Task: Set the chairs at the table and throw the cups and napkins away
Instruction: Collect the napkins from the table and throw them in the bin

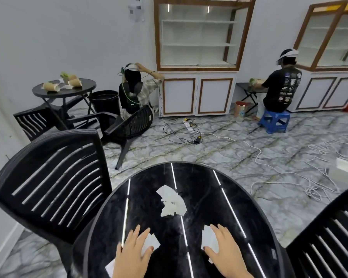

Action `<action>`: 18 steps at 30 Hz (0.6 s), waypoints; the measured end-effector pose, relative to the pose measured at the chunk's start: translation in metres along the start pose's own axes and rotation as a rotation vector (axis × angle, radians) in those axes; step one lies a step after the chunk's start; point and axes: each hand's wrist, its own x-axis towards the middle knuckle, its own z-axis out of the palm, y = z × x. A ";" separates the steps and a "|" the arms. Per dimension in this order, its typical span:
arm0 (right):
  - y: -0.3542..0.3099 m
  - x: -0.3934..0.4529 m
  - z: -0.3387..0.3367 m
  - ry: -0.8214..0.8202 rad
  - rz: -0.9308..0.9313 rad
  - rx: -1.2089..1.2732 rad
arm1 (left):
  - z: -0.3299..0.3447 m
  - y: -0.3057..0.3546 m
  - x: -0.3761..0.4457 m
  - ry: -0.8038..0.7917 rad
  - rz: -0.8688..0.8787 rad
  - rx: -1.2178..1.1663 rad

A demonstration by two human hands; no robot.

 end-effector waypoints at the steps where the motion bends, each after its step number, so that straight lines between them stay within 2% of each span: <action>1: 0.001 0.001 0.003 -0.002 0.009 -0.012 | 0.003 -0.002 0.002 -0.005 0.004 0.022; 5: 0.007 0.005 0.016 -0.034 0.031 -0.127 | 0.007 -0.005 0.006 -0.019 0.070 0.206; 11: 0.013 0.008 0.030 0.014 0.037 -0.228 | 0.015 -0.008 0.005 0.075 0.084 0.317; 14: 0.013 0.008 0.031 0.044 0.040 -0.200 | 0.014 -0.007 0.004 0.185 0.102 0.291; 18: 0.010 0.007 0.029 0.013 0.038 -0.207 | 0.013 -0.011 0.001 0.174 0.166 0.153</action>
